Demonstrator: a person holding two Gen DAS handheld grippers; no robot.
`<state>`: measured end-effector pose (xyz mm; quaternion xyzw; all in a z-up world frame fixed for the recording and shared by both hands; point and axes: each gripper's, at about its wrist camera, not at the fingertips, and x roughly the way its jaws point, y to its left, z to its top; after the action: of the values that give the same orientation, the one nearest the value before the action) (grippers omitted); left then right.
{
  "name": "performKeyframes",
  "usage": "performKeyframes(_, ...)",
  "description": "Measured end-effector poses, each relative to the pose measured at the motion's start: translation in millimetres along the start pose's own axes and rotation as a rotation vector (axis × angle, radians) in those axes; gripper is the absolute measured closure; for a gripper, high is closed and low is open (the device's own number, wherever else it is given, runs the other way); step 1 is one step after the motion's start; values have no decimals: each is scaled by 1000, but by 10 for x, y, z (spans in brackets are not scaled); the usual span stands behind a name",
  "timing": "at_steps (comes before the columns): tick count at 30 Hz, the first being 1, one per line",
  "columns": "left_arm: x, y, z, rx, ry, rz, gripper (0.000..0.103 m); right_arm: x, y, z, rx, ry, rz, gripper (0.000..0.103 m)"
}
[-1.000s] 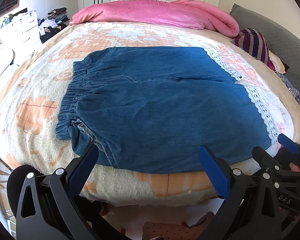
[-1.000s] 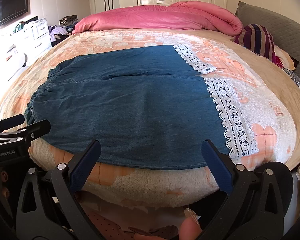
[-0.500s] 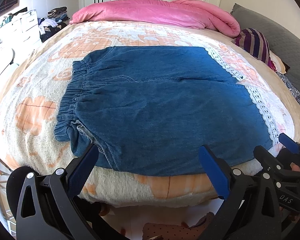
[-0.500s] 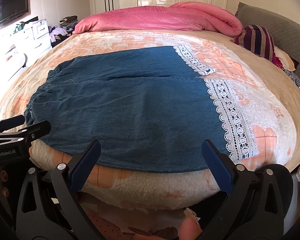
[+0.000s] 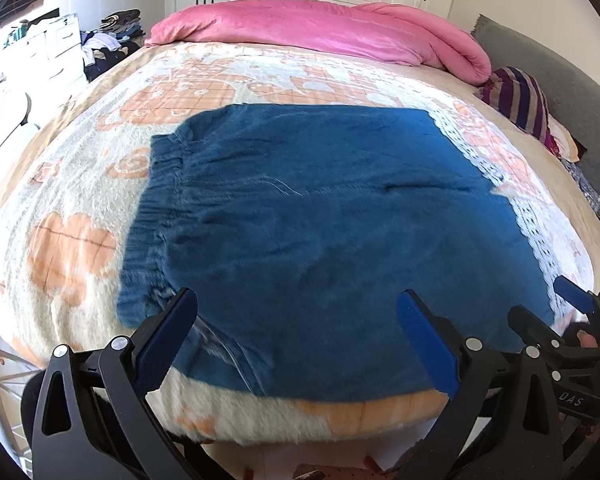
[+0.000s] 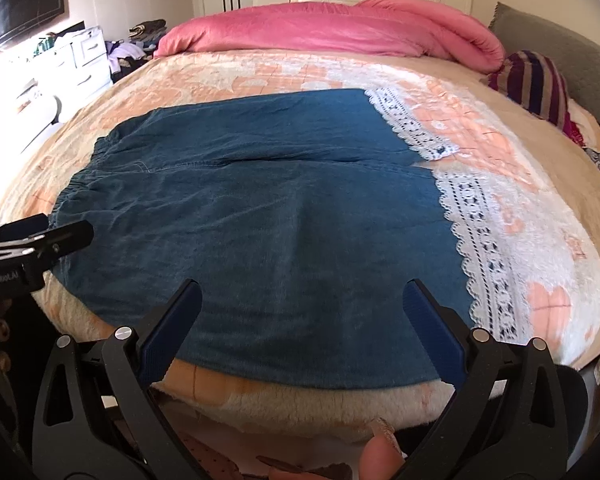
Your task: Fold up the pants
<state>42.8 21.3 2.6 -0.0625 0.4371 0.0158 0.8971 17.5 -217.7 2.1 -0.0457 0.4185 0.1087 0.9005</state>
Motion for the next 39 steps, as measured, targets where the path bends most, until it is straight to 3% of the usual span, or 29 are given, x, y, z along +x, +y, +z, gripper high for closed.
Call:
performKeyframes(16, 229, 429, 625, -65, -37, 44, 4, 449, 323, 804, -109, -5, 67, 8)
performKeyframes(21, 340, 623, 845, -93, -40, 59, 4, 655, 361, 1021, -131, 33, 89, 8)
performKeyframes(33, 1009, 1147, 1382, -77, 52, 147, 4, 1228, 799, 1662, -328, 38, 49, 8)
performKeyframes(39, 1308, 1355, 1524, -117, 105, 112, 4, 1484, 1064, 1855, -398, 47, 62, 8)
